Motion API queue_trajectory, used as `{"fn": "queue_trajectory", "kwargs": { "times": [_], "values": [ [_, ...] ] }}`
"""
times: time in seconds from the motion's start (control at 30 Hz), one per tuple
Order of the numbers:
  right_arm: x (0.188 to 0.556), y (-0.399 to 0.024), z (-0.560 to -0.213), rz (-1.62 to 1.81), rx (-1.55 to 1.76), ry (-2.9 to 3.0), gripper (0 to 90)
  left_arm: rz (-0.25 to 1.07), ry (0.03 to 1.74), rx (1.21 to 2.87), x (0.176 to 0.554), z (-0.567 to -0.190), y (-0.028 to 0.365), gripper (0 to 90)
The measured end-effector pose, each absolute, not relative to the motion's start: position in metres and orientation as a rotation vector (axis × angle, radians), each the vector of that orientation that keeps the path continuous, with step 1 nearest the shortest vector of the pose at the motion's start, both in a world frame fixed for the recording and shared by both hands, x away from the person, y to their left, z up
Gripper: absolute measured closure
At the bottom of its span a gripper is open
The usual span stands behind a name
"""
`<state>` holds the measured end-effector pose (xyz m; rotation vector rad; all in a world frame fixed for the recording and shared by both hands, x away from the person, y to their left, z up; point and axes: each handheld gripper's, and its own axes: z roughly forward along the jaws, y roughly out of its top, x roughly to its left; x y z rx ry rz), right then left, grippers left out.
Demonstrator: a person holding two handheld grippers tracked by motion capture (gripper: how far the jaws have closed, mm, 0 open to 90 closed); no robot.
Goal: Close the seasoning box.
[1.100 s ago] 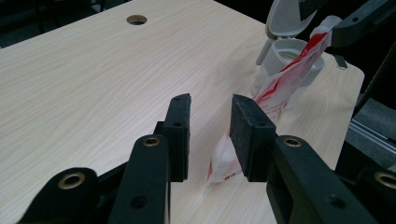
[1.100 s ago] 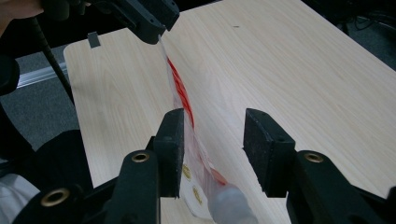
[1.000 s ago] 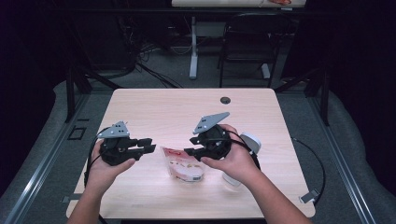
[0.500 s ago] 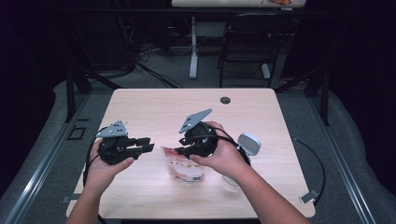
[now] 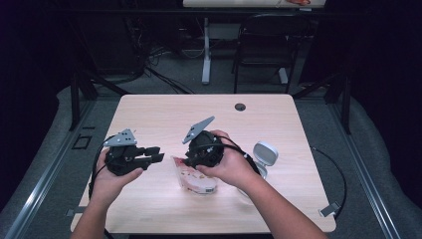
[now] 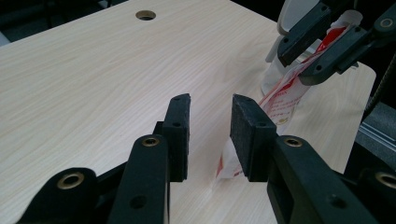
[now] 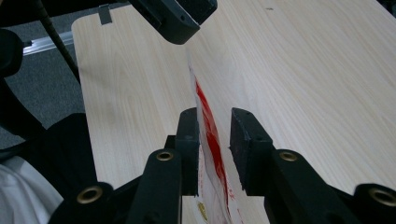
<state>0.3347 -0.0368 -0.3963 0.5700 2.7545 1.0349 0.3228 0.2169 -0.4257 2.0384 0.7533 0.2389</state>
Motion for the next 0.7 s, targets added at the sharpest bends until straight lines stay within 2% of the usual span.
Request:
{"fn": "queue_trajectory", "kwargs": {
  "times": [0.7],
  "values": [
    [0.341, -0.022, -0.408, 0.896, 0.548, 2.823, 79.9, 0.240, 0.756, 2.044, 0.323, -0.427, 0.216, 67.9]
  ]
}}
